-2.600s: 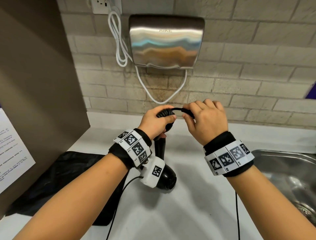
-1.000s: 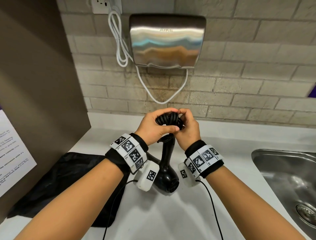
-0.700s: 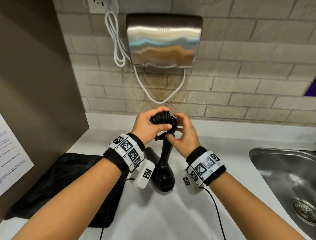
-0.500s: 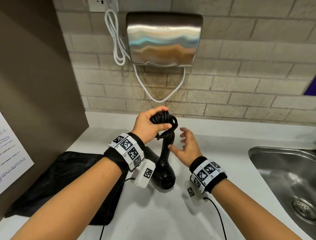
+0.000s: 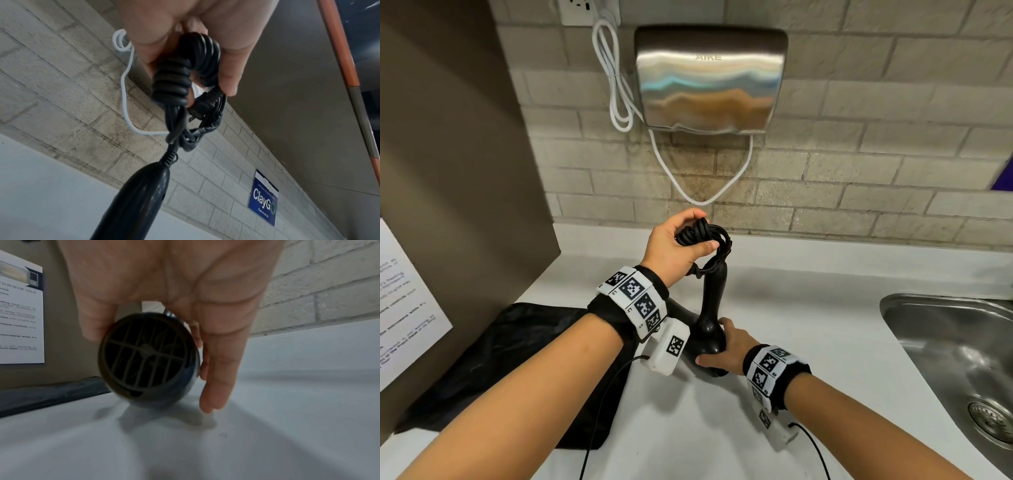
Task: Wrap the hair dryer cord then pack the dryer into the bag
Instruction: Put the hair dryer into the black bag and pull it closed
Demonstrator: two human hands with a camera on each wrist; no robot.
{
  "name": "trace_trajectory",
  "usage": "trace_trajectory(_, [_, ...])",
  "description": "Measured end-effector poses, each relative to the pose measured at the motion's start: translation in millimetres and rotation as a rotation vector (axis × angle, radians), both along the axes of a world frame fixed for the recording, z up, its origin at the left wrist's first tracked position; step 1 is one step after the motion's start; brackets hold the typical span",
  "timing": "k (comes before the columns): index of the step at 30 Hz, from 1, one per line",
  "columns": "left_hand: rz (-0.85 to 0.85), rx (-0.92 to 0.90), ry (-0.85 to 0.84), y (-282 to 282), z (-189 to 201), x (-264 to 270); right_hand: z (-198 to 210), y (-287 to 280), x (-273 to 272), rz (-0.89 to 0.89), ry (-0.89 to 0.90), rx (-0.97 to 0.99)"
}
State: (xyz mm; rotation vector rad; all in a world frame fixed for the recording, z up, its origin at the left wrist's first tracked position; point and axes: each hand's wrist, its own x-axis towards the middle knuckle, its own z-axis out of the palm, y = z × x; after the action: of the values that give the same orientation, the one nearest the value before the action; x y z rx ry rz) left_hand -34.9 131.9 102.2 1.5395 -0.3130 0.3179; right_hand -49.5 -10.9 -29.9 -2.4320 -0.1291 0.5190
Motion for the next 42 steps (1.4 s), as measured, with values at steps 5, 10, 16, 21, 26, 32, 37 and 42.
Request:
trace_trajectory(5, [-0.014, 0.029, -0.007, -0.9, -1.6, 3.2, -3.0, -0.1, 1.0, -0.014, 0.013, 0.021])
trace_trajectory(10, [0.023, 0.1, 0.014, 4.5, -5.8, 8.1, -5.2, -21.6, 4.1, -0.027, 0.048, 0.057])
trace_trajectory(16, [0.019, 0.13, 0.062, 0.4, -13.1, 10.7, 1.5, -55.8, 8.5, -0.011, 0.112, 0.11])
trace_trajectory(21, [0.051, 0.171, 0.059, -8.4, -27.7, 23.0, 4.1, -81.3, 1.5, -0.011, 0.172, 0.175])
trace_trajectory(26, [0.129, 0.233, 0.129, -9.6, -48.1, 34.1, -3.2, -99.5, -1.2, -0.076, 0.255, 0.312])
trace_trajectory(32, [0.128, 0.242, 0.35, -2.2, -76.3, 37.4, -11.1, -114.0, 1.1, -0.178, 0.338, 0.375])
trace_trajectory(37, [0.114, 0.142, 0.536, 8.5, -98.4, 33.9, -7.4, -111.9, -0.9, -0.183, 0.335, 0.311])
trace_trajectory(42, [0.112, -0.032, 0.705, 16.5, -116.0, 29.2, -3.5, -108.6, -1.6, -0.098, 0.306, 0.199])
